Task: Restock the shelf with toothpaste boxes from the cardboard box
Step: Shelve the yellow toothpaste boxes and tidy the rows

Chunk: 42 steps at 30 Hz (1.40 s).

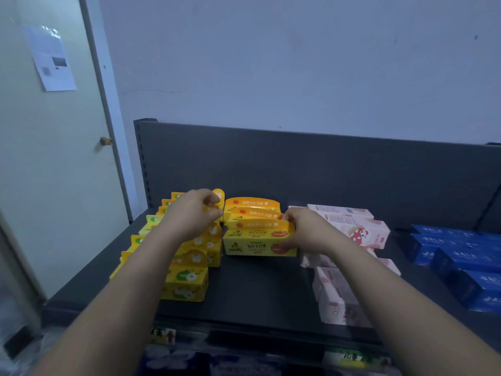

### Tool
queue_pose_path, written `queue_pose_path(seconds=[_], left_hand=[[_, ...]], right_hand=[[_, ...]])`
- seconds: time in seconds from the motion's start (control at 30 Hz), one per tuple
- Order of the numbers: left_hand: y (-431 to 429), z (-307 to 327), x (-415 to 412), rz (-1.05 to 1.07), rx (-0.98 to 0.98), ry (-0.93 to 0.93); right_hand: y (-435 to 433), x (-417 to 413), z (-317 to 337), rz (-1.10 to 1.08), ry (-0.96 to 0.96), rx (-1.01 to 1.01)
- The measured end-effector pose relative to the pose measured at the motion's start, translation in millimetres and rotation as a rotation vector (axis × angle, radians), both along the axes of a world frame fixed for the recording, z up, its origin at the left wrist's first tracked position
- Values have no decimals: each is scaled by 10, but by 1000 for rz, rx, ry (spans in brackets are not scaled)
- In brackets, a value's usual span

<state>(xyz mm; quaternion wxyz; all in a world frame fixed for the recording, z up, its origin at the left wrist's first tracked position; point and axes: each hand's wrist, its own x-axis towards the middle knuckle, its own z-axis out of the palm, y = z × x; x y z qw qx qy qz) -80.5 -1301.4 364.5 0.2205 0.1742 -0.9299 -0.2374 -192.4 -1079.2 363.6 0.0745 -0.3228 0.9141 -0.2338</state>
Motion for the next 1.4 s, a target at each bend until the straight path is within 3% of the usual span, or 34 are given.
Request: queue_pose_path(seconds=[0.3, 0.8, 1.1, 1.4], left_hand=[[48, -65, 16, -5, 8, 1], [458, -110, -62, -93, -84, 19], [1556, 65, -177, -274, -136, 81], [3714, 51, -239, -605, -144, 101]], right_hand=[[-183, -18, -38, -1, 210, 249], [365, 141, 120, 11, 334, -41], [1598, 442, 177, -93, 406, -95], [3717, 869, 26, -346, 423, -19]])
